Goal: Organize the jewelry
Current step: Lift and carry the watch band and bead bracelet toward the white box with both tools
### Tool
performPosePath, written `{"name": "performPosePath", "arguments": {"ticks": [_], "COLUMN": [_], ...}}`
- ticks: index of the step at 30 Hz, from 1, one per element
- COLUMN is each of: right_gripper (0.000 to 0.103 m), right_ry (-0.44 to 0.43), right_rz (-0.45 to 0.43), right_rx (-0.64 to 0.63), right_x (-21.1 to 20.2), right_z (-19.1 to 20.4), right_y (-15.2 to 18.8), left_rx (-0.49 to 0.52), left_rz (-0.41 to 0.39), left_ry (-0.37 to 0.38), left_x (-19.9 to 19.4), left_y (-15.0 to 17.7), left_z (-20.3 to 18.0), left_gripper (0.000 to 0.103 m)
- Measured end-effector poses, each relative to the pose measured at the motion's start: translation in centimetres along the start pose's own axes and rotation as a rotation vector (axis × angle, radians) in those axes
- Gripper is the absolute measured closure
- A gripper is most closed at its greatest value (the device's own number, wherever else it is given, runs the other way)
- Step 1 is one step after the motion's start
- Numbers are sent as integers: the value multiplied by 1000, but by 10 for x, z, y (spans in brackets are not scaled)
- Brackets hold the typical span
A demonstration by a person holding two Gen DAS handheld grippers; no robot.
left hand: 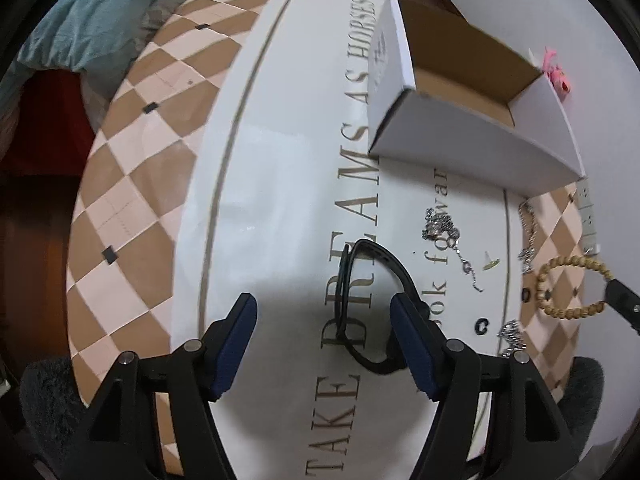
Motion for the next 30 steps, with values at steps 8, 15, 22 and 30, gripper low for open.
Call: {"name": "performPosePath", "arguments": {"ticks": [8, 15, 22, 30], "right_gripper": [94, 94, 94, 94], "right_ry": [25, -16, -118, -176], "right_rz": [11, -12, -53, -118], "right_rx": [7, -3, -36, -124], "right_x": [9, -6, -44, -72], "right_z": [-5, 4, 34, 87], "right_y": [6, 2, -16, -72], "left_rx": [114, 98, 91, 87], "left_rz": [-53, -108, -203, -248], "left_ry": [-38, -3, 50, 126], "left_x": [7, -23, -80, -112], "left_y": [2, 14, 3, -74], "left_z": [-21, -14, -22, -39], "left_gripper": [99, 99, 99, 99]}}
Point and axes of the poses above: each gripper's, at about its wrist camera, not at the fingertips, and x roughly the way its jaws point, z to its left, y to its underside, the point moved 5 cm from there along x, roughly the way its jaws point, and after that the axes turned 8 degrees about x, right-handed, at the moved point
